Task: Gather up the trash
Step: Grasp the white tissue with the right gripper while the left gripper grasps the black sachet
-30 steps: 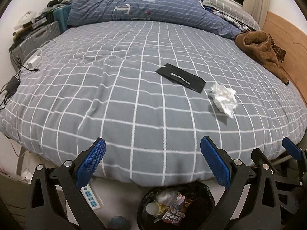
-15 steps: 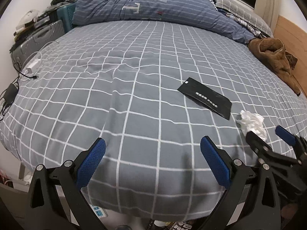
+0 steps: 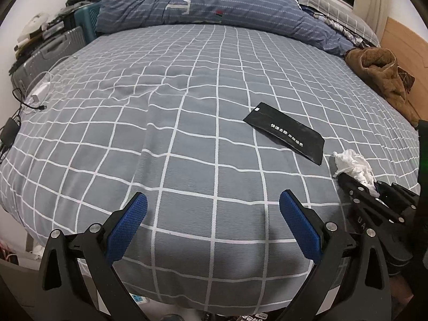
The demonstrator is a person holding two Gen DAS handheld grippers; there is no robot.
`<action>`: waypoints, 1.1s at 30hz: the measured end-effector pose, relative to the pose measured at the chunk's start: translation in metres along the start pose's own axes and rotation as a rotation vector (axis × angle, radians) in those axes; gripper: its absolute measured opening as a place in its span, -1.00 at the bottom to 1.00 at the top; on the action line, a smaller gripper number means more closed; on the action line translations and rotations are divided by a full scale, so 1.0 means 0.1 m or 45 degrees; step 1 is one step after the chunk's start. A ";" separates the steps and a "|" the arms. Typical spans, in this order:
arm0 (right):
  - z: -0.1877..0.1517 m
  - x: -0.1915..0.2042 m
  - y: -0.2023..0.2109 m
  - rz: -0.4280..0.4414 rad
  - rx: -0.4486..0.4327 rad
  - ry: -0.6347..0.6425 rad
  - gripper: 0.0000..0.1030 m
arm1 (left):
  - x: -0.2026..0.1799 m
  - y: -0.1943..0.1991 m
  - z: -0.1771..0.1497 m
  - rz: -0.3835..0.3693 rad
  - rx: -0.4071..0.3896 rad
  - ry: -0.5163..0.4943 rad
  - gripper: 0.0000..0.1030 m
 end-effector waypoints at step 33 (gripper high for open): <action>0.20 -1.32 0.20 -0.054 -0.078 -0.190 -0.72 | -1.05 -0.99 0.80 0.109 0.054 0.101 0.66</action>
Point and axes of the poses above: each gripper's, at about its wrist camera, not at the fingertips, and y roughly against the way its jaws point, x to its left, z to its top, the point moved 2 cm from there along -y, roughly the way its jaws point, and after that the axes turned 3 degrees about x, right-handed, at the moved point
